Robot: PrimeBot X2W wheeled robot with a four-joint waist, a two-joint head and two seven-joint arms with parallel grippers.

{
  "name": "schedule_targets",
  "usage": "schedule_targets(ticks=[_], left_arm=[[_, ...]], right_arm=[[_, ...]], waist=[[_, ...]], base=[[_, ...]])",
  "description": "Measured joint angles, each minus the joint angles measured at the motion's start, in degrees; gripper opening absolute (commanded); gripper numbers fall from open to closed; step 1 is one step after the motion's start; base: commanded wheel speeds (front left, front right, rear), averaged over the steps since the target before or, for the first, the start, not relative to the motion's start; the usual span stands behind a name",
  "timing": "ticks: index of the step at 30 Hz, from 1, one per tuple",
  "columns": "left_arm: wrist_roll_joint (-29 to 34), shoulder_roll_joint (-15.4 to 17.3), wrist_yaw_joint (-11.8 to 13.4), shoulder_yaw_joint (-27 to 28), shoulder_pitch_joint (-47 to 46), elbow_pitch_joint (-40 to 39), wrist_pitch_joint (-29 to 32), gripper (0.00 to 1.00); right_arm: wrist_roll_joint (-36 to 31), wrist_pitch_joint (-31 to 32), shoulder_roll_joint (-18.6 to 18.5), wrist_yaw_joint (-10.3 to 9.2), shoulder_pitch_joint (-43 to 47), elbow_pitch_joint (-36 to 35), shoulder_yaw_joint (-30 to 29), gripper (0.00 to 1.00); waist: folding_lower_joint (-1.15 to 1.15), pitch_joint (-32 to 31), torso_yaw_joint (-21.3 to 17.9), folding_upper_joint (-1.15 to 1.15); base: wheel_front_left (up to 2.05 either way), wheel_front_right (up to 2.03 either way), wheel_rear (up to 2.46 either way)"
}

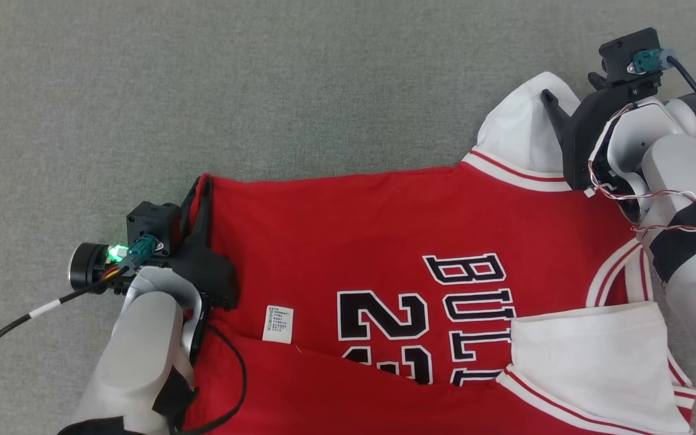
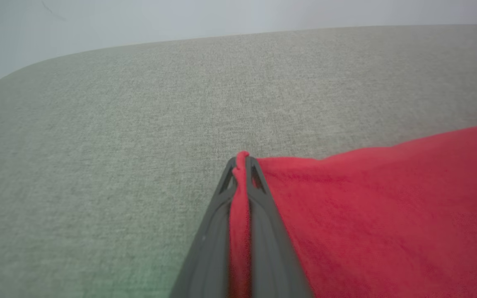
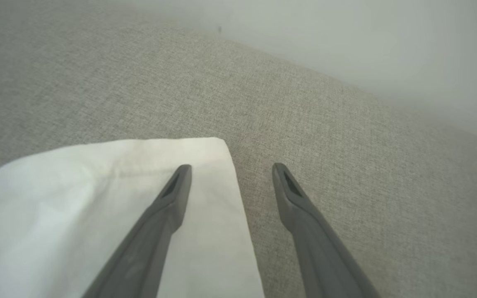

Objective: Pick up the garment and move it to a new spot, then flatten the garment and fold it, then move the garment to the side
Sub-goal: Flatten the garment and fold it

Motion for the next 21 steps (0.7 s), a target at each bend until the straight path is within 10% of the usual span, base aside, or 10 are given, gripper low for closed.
schedule_targets(ticks=[4, 5, 8, 21], left_arm=[[-0.34, -0.26, -0.14, -0.53, -0.76, -0.70, -0.01, 0.00], [-0.40, -0.34, -0.14, -0.63, -0.79, -0.89, -0.01, 0.00], [-0.49, -0.52, -0.14, -0.85, -0.83, -1.41, -0.04, 0.00], [-0.71, 0.32, 0.83, 0.91, 0.68, -6.82, 0.02, 0.00]], right_arm=[[1.02, 0.22, -0.08, 0.00, -0.86, 2.23, 1.26, 0.86], [1.23, 0.01, -0.20, 0.00, -1.14, 2.53, 1.64, 0.49], [1.85, -1.23, -0.60, 0.00, -2.05, 3.52, 2.49, 0.00], [-2.78, -15.79, -2.19, 0.00, -5.14, 10.98, -1.81, 0.00]], waist=[[0.00, 1.34, 0.99, 0.00], [0.00, 1.62, 1.20, 0.00], [0.00, 2.29, 1.63, 0.00], [0.00, 1.86, 0.18, 0.00]], base=[[0.00, 0.00, 0.00], [0.00, 0.00, 0.00], [0.00, 0.00, 0.00], [0.00, 0.00, 0.00]])
